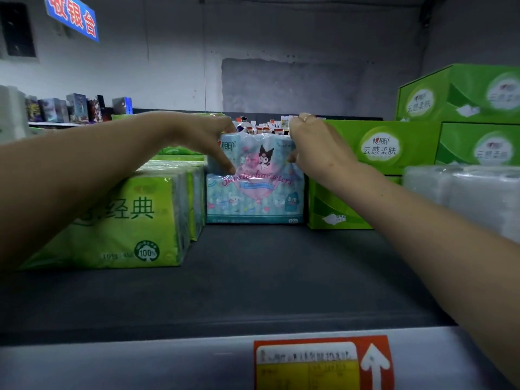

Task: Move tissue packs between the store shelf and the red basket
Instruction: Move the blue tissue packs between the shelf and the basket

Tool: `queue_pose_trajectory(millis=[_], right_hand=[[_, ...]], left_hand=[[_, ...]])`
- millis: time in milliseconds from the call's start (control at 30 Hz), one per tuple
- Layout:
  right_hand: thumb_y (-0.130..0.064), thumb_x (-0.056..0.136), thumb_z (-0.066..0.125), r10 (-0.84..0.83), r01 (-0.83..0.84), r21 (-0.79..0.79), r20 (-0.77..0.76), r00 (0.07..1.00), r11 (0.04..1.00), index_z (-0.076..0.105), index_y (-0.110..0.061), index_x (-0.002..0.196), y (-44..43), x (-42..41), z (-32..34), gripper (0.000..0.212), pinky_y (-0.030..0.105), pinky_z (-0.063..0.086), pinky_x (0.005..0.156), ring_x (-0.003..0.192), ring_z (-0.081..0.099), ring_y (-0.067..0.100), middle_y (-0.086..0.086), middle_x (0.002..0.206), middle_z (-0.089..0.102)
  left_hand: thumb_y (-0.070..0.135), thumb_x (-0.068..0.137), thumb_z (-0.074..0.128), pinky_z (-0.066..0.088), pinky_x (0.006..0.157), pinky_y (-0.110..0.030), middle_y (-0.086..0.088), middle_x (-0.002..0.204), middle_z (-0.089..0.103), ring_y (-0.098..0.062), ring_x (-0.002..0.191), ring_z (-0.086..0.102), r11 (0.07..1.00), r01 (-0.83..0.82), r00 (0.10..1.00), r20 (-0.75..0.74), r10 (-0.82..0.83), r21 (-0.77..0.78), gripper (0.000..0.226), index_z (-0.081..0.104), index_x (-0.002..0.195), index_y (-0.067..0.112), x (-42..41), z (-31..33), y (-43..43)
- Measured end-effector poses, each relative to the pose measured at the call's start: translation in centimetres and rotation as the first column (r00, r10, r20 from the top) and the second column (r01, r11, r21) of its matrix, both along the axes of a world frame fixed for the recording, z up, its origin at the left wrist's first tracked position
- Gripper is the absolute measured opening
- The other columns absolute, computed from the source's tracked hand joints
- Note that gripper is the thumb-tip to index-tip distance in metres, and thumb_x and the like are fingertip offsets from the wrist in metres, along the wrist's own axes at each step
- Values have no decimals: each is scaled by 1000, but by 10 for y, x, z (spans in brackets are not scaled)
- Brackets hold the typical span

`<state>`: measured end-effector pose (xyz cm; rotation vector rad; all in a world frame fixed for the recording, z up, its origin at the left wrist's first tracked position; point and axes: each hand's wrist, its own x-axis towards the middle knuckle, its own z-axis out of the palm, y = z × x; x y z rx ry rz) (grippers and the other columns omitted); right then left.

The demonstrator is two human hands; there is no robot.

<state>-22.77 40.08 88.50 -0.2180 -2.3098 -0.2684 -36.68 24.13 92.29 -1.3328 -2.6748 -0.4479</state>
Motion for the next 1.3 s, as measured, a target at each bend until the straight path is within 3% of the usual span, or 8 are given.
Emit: queue_pose_trajectory(millis=[133,233,333,433,567,800,1133,1300], right_hand=[[-3,80,66,13,-12,-8,30,999,1000,39,-14,86,4,0,7,31,31,32,67,100,55,32,14,113,53],[-6,80,68,30,-29,-20,56,998,999,42,-14,86,7,2,9,28,30,33,69,101,54,31,13,109,54],[-14,81,70,56,-52,-52,76,995,997,52,-9,97,8,9,11,25,29,34,71,102,52,27,11,112,56],[-21,83,69,92,-85,-80,95,991,993,56,-7,110,9,15,11,33,32,43,80,105,52,24,10,118,58],[-20,85,66,132,-125,-75,92,987,989,53,-16,125,7,18,9,42,38,47,90,115,53,26,6,129,57],[-18,86,63,188,-175,-97,142,972,980,59,-16,113,9,13,6,28,27,44,76,102,59,21,3,116,63],[-23,88,63,191,-176,-113,143,971,978,51,-17,128,12,18,3,42,32,45,80,112,56,24,4,128,58],[-27,88,63,223,-202,-149,142,964,968,46,-20,136,8,23,5,52,32,42,88,119,52,25,7,135,54]], left_hand=[[61,47,81,50,66,-24,-3,111,57,-16,90,61,1000,21,990,142,-21,-1,86,43,113,20,10,7,-6],[94,33,54,56,71,-31,-4,107,63,-15,90,64,997,73,970,230,-75,18,105,54,108,21,19,13,-10],[73,81,31,50,87,-44,-7,129,55,-21,101,57,994,-5,963,269,-25,111,71,52,120,17,17,15,-6],[58,93,22,46,88,-43,-5,126,52,-21,105,54,990,-43,967,255,9,131,62,56,119,14,14,15,-5],[59,94,16,43,91,-44,-4,127,55,-22,116,49,985,-77,973,228,40,155,69,59,121,13,17,16,-8],[42,98,37,37,107,-53,-4,147,44,-25,134,40,960,-150,988,-11,152,-237,44,47,138,26,34,39,-28],[53,89,43,40,101,-32,-2,142,50,-16,123,49,998,-21,997,-77,25,54,59,51,136,18,78,41,-59],[61,81,42,39,103,-36,4,133,55,-13,117,53,998,-13,993,-115,20,59,60,55,128,26,103,23,-82]])
